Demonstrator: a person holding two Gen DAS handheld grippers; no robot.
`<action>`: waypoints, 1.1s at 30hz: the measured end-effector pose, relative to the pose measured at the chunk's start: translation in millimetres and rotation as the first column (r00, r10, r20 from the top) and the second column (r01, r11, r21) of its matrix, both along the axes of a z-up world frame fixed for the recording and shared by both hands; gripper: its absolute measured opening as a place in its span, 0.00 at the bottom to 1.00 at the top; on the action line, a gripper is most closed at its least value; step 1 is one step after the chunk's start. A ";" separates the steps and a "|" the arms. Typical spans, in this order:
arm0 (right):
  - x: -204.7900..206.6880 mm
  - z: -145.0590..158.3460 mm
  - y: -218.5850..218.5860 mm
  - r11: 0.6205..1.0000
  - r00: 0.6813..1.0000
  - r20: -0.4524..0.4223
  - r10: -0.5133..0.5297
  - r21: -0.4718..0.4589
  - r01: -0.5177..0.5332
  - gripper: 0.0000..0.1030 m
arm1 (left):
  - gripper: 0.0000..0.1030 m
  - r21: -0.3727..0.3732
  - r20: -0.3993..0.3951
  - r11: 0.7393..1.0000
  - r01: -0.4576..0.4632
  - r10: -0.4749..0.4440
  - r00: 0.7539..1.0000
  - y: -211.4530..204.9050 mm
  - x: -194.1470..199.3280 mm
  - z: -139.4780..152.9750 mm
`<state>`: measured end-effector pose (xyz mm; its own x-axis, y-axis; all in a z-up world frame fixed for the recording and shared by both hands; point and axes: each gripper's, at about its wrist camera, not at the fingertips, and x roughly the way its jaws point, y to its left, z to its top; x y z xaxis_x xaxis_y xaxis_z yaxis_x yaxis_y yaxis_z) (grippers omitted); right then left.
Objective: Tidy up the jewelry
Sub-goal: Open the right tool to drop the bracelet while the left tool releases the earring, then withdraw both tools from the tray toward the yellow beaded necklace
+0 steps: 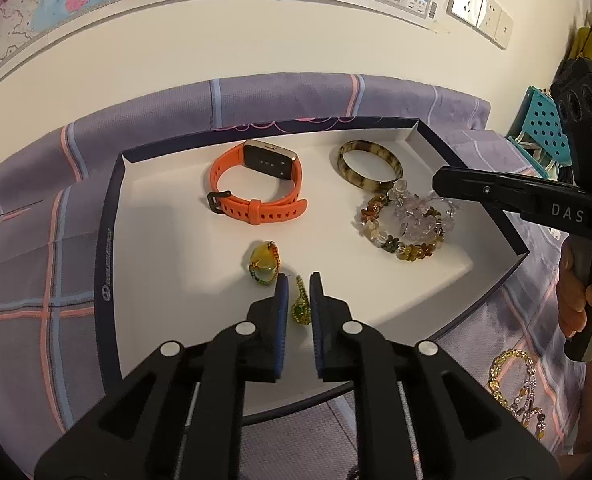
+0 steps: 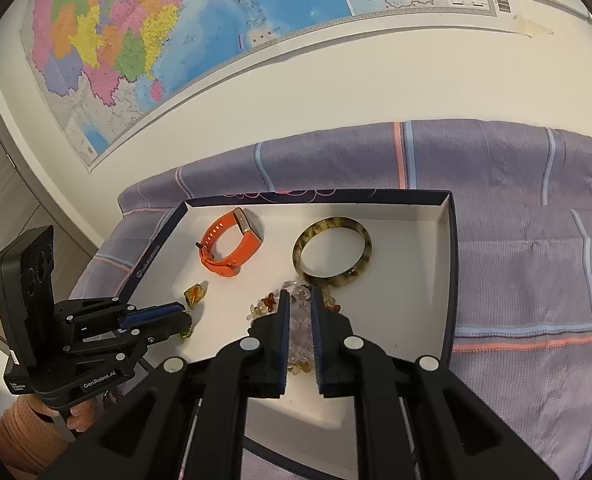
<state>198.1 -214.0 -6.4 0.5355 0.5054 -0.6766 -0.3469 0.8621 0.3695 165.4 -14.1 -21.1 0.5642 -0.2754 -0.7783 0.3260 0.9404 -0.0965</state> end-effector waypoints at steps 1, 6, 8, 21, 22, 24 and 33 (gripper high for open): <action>-0.5 -0.5 -0.5 1.000 1.000 0.000 -0.002 -0.002 0.002 0.10 | 0.11 0.000 0.000 1.000 0.000 0.000 1.000 0.0 -0.3 -0.2; -2.6 -3.3 -3.0 1.000 1.000 -0.007 -0.008 -0.002 0.008 0.10 | 0.19 -0.007 0.006 1.000 0.003 -0.003 1.000 0.4 -1.6 1.5; -4.8 -3.4 -4.7 1.000 1.000 -0.008 -0.011 -0.004 0.011 0.10 | 0.22 -0.015 0.012 1.000 0.003 -0.003 1.000 1.5 -3.8 3.9; -48.9 19.2 -12.7 1.000 0.998 0.049 0.031 -0.005 -0.031 0.32 | 0.42 -0.033 0.146 0.999 0.007 -0.002 0.989 11.8 -48.9 42.1; -57.4 21.0 -11.8 0.999 0.997 0.053 0.047 -0.014 -0.047 0.34 | 0.43 -0.035 0.153 0.999 0.008 -0.003 0.988 13.2 -53.5 44.4; -73.4 22.8 -11.7 0.997 0.995 0.054 0.079 -0.019 -0.078 0.35 | 0.46 -0.034 0.170 0.999 0.011 -0.005 0.985 16.6 -63.5 48.1; -133.8 3.8 -9.9 0.985 0.990 0.015 0.138 -0.105 -0.136 0.40 | 0.49 -0.064 0.182 0.998 -0.011 0.022 0.983 34.4 -103.6 48.6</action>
